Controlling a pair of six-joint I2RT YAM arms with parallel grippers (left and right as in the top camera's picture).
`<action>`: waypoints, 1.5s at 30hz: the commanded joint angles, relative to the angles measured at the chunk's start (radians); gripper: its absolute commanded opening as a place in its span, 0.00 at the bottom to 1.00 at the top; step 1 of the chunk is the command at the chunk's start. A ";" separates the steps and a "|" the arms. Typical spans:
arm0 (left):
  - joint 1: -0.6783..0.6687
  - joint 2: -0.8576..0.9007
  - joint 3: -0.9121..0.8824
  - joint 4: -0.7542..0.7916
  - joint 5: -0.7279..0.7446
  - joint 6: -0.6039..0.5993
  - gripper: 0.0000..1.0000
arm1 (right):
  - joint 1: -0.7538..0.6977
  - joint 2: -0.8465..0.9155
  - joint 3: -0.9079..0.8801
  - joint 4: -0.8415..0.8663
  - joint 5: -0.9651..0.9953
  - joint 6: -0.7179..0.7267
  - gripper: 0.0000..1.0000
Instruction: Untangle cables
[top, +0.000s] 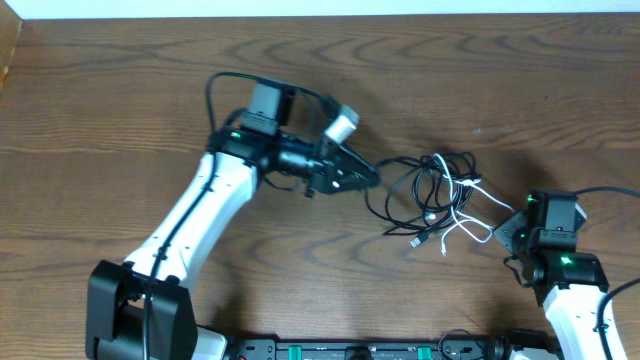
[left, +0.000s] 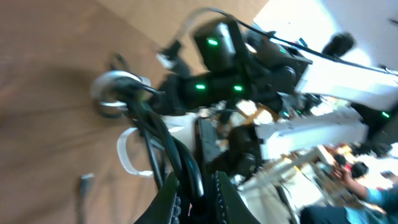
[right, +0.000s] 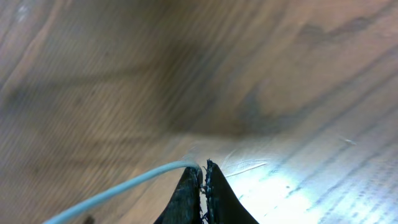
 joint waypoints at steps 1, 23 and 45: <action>0.105 -0.002 0.007 0.002 0.020 -0.009 0.08 | -0.058 0.002 0.002 -0.022 0.055 0.024 0.01; 0.039 -0.002 0.007 -0.037 0.018 -0.009 0.08 | -0.068 0.002 0.002 0.380 -0.999 -0.335 0.52; -0.063 -0.003 0.007 -0.040 0.094 -0.080 0.08 | 0.134 0.101 0.002 0.571 -0.745 -0.282 0.37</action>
